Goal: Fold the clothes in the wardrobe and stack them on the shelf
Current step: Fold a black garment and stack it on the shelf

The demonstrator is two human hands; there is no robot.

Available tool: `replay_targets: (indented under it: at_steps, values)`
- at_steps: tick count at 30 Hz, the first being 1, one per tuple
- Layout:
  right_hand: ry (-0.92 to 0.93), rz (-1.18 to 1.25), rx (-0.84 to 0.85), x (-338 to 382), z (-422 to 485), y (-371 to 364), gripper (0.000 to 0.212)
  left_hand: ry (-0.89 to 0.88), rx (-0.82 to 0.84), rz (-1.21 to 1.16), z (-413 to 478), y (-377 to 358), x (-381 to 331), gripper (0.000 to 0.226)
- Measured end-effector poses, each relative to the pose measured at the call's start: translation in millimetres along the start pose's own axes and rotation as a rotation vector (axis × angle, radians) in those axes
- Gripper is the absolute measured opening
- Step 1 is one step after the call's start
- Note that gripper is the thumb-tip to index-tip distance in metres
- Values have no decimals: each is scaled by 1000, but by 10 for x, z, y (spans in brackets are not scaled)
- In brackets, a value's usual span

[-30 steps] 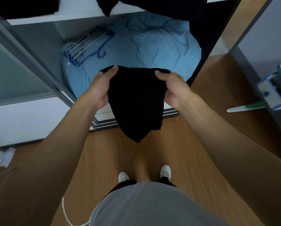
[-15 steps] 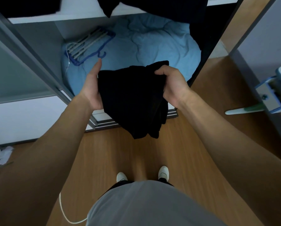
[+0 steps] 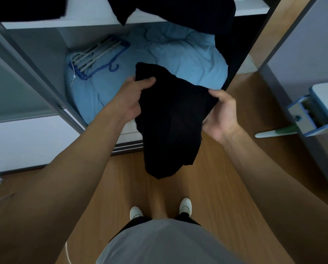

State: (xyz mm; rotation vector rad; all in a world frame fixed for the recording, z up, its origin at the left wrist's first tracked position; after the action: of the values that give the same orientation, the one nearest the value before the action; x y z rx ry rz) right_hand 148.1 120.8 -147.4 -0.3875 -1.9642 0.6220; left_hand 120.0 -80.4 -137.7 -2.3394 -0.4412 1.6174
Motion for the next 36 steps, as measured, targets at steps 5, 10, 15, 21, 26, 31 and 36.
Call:
replay_targets:
  at_steps: [5, 10, 15, 21, 26, 31, 36]
  values:
    - [113, -123, -189, 100, 179, 117, 64, -59, -33, 144, 7, 117, -149, 11]
    - [175, -438, 7, 167, 301, -218, 65, -282, -361, 483, -5, 459, -508, 9]
    - [365, -1307, -3, 267, 357, -604, 46, -288, -417, 401, 12, 638, -547, 40]
    - [695, -1623, -150, 544, 360, -698, 13, -239, -354, 346, 78, 769, -542, 65]
    - [801, -1294, -53, 683, 266, -795, 18, -279, -162, 202, 72, 850, -550, 110]
    - [698, -1087, 115, 765, 247, -901, 25, -187, -42, 301, 192, 845, -124, 119]
    - [546, -799, 263, 810, 186, -927, 19, -39, 189, 347, 322, 499, 89, 78]
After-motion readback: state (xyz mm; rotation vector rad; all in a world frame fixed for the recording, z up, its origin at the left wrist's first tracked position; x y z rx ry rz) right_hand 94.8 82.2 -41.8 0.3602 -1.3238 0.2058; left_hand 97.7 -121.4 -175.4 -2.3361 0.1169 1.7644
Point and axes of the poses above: each hand's wrist, its own z-axis towards the middle knuckle, its own y-axis out of the back of the hand, x = y × z, the point moved 9 cm from there along z, towards the middle knuckle, and after that the axes turned 4 degrees about y, right-handed, at the moved point
